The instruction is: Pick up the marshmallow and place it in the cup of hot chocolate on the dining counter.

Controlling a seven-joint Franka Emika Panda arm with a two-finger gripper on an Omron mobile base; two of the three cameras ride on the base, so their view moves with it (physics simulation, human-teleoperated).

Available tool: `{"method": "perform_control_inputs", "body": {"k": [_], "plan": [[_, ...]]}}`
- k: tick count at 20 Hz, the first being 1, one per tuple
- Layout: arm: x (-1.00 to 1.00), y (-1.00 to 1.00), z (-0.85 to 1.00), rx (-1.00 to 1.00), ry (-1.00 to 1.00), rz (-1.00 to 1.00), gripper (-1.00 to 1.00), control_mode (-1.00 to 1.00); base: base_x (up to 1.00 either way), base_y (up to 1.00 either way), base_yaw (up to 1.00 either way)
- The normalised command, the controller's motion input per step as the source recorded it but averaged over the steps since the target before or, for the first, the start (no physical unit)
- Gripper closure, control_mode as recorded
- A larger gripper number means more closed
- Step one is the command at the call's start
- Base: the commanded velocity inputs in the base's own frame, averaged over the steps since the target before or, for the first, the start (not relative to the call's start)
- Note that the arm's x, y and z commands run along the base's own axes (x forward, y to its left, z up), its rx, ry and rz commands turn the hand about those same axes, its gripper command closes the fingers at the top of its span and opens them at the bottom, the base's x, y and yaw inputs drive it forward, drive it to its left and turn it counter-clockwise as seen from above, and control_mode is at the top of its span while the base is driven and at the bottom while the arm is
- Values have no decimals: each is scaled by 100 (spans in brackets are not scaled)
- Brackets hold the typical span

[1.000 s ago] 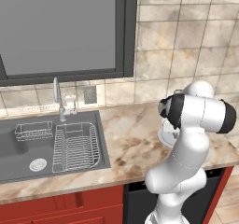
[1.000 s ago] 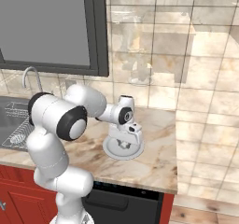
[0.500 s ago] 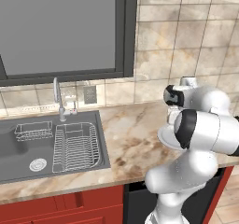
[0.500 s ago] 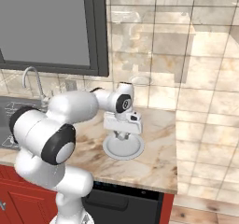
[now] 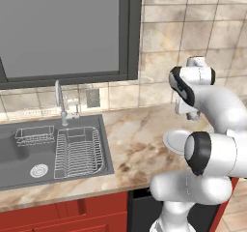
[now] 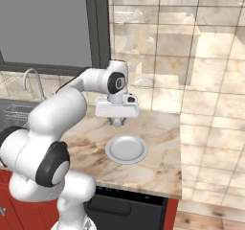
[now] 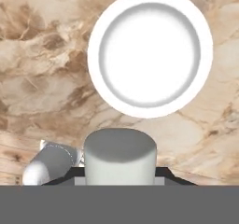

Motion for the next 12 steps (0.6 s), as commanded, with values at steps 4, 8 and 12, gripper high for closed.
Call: {"method": "perform_control_inputs", "body": {"k": [4,8,12], "plan": [[-29,62,75,3,12,30,100,-100,0,0,0],[-53,69,38,7,3,31,100,-100,0,0,0],[-42,70,38,8,0,29,100,-100,0,0,0]]}}
